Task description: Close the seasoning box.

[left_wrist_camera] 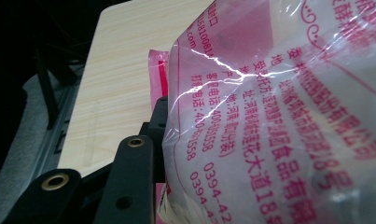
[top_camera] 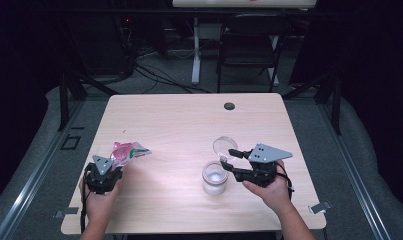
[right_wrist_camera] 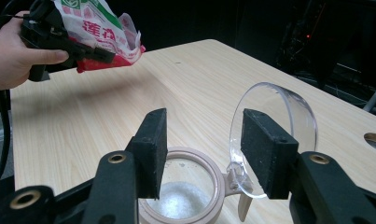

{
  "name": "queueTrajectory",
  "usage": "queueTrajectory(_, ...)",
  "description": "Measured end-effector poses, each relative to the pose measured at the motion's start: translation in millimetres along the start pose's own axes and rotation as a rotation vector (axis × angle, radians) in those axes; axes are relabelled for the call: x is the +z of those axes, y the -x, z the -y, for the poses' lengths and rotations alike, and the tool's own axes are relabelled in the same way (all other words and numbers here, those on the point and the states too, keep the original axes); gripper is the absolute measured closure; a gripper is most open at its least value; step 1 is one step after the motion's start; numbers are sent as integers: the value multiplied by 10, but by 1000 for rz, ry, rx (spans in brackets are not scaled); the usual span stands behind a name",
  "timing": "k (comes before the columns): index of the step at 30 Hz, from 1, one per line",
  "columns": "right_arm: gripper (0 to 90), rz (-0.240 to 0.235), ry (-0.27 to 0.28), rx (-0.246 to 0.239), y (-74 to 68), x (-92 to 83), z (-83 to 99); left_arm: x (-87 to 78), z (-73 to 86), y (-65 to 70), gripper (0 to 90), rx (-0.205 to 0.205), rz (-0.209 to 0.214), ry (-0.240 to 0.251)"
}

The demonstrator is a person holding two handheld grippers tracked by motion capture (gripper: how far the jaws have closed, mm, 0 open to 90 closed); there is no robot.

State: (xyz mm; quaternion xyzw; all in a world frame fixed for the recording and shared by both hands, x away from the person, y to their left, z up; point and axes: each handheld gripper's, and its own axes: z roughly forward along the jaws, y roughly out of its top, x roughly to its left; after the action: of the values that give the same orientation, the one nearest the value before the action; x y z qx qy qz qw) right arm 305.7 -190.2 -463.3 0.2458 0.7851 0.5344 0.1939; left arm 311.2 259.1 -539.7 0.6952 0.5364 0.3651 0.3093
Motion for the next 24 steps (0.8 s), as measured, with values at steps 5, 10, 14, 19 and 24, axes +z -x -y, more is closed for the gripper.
queueTrajectory(5,510,-3,-8,-1,-8,13,4,55,66,-62,649,-15,-32,-20)
queueTrajectory(10,510,0,-9,0,-6,18,10,119,127,-117,647,-35,-58,-46)
queueTrajectory(14,510,2,-10,2,-4,24,16,156,158,-128,644,-36,-62,-66)
queueTrajectory(19,510,2,-10,2,-6,24,18,191,183,-120,640,-40,-61,-77)
queueTrajectory(24,510,2,-7,5,-1,20,19,209,197,-109,633,-43,-56,-89)
